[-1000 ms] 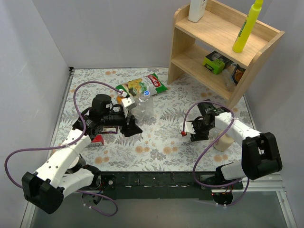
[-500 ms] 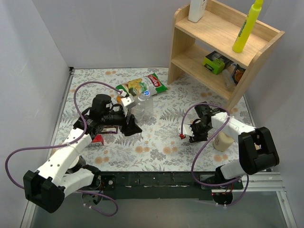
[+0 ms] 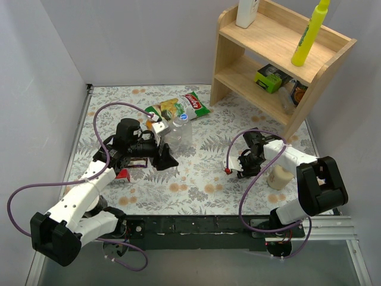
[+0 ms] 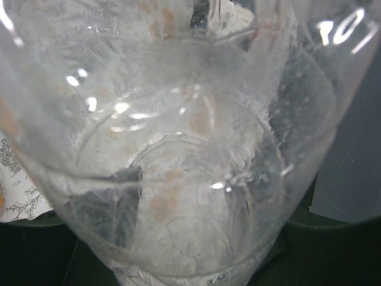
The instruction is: Screw on the bottle caps
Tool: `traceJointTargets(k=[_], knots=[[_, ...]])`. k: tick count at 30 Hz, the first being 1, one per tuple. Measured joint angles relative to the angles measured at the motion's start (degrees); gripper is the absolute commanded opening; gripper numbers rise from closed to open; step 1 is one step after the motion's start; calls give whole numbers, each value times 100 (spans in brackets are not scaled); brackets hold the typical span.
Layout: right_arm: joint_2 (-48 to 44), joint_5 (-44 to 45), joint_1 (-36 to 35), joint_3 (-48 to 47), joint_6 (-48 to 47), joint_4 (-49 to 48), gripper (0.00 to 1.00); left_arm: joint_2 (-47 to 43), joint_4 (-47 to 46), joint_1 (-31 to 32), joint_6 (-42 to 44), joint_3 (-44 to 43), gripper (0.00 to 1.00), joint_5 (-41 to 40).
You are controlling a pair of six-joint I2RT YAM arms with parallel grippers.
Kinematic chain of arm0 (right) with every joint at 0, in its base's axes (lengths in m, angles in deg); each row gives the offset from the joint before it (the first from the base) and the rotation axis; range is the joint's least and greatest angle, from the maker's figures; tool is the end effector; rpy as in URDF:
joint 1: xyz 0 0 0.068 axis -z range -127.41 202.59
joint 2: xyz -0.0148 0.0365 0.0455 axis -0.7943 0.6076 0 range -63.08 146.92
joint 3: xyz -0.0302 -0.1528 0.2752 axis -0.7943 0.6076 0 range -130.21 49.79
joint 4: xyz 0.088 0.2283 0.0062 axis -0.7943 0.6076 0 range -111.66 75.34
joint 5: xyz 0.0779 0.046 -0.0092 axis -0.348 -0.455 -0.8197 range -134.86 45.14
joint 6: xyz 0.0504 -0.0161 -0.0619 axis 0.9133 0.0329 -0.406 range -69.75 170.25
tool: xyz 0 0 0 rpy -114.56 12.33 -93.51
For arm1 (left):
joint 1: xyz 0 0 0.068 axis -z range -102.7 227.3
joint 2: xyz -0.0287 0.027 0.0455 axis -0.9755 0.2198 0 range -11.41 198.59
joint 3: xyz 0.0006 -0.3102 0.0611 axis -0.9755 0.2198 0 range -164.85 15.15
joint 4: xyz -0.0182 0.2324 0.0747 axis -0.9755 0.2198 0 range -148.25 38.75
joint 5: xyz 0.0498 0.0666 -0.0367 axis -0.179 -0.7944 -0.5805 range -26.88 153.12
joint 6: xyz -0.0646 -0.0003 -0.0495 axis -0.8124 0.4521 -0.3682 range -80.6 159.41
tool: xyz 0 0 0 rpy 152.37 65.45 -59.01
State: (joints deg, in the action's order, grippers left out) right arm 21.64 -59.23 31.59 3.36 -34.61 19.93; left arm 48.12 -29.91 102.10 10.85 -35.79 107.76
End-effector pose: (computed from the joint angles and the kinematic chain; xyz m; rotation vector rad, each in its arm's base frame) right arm 0.2104 0.0995 0.1870 -2.2972 1.6957 0.1717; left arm 0.1575 -0.1273 0.3303 0.3945 2.3073 -1.3551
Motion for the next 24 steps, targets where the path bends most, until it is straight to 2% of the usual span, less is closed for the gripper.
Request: traceJointTargets(k=[9, 13, 18, 24], knots=[[-13, 55, 2, 0, 74, -98, 25, 7, -85, -26, -63, 131, 0, 81], [-236, -275, -22, -199, 229, 260, 22, 28, -162, -26, 50, 254, 0, 243], [-1025, -1226, -350, -1543, 811, 1104, 20, 28, -184, 164, 721, 601, 0, 485], [-1646, -2159, -1381, -3392, 1738, 1412, 19, -2, -337, 951, 1858, 1270, 0, 503]])
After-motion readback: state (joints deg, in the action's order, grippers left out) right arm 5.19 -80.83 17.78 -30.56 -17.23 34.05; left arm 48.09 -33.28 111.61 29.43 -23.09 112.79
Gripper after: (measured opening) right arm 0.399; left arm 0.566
